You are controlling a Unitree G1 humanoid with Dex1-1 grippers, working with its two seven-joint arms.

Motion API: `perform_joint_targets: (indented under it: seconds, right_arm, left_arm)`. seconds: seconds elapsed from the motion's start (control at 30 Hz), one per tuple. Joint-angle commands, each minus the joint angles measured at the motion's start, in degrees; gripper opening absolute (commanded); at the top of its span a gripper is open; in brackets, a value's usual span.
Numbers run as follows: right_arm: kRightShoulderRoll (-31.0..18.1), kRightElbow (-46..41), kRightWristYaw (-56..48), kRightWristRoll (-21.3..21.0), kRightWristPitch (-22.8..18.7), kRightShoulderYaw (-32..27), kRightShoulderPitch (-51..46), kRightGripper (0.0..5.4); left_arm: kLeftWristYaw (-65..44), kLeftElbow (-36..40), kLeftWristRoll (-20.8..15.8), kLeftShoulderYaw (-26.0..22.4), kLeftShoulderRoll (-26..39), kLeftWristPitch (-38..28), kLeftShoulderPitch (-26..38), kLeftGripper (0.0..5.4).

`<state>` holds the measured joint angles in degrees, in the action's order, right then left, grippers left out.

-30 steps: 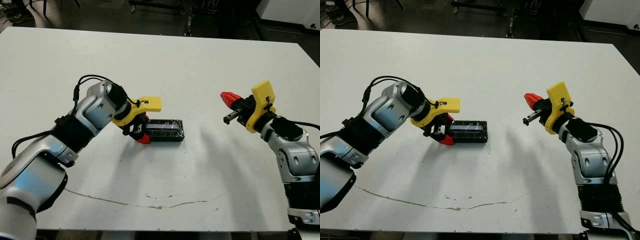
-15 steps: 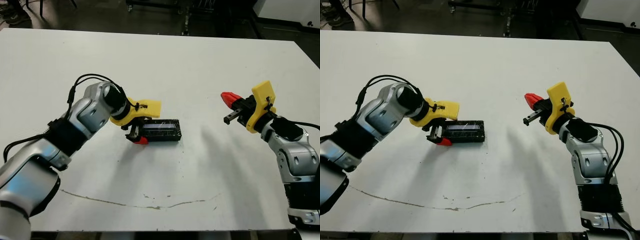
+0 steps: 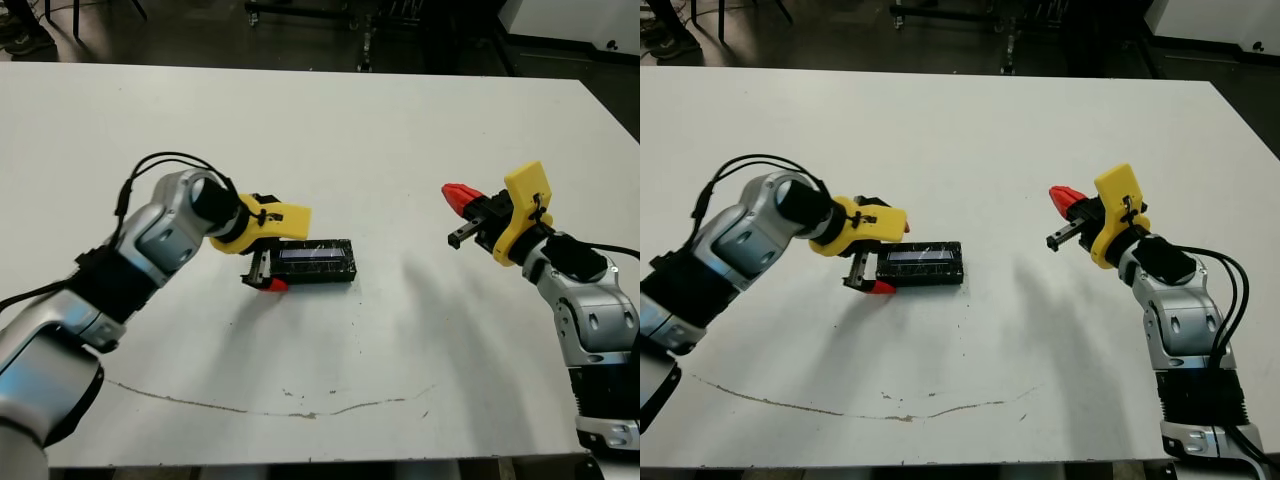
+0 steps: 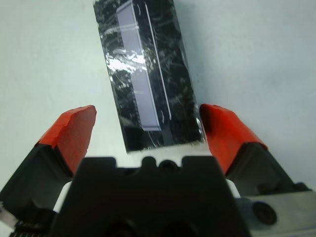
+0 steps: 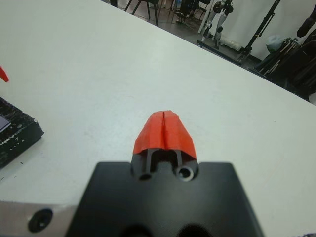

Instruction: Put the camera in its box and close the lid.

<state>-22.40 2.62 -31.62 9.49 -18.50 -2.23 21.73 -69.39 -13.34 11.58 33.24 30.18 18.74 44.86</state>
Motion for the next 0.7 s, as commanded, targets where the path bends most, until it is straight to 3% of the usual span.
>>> perform_joint_targets:
  seconds: [0.03, 0.13, 0.27, 0.47, 0.53, 0.7]
  right_arm:
    - [-1.5, -0.6, -0.6, 0.3, -0.5, -0.5, -0.6, 0.0]
    - [-1.6, -0.6, -0.6, 0.3, -0.6, -0.5, -0.5, 0.0]
    - [-1.6, -1.0, -0.4, 0.1, -0.8, -0.2, -0.4, 0.0]
    - [-1.4, -1.3, -0.1, 0.3, -1.6, -0.3, -0.5, 0.0]
    - [-1.4, -1.3, -0.1, 0.3, -1.9, -0.3, -0.5, 0.0]
    - [-1.4, -1.0, -0.4, 0.3, -1.2, -0.2, -0.5, 0.0]
  left_arm:
    - [0.4, -0.7, 3.5, 1.7, 6.9, 0.3, -10.4, 5.39]
    - [0.0, 1.5, 1.5, -1.0, 9.4, 4.5, -13.7, 5.39]
    - [-0.6, 3.7, 1.4, -0.9, 11.9, 7.5, -16.3, 5.39]
    - [-2.7, 4.9, -2.3, -1.8, 14.7, 16.0, -18.2, 5.39]
    - [-1.4, 5.2, -4.6, -4.7, 15.1, 17.1, -18.4, 5.39]
    - [11.0, 10.9, -8.6, -18.8, 12.5, 23.0, -15.8, 5.3]
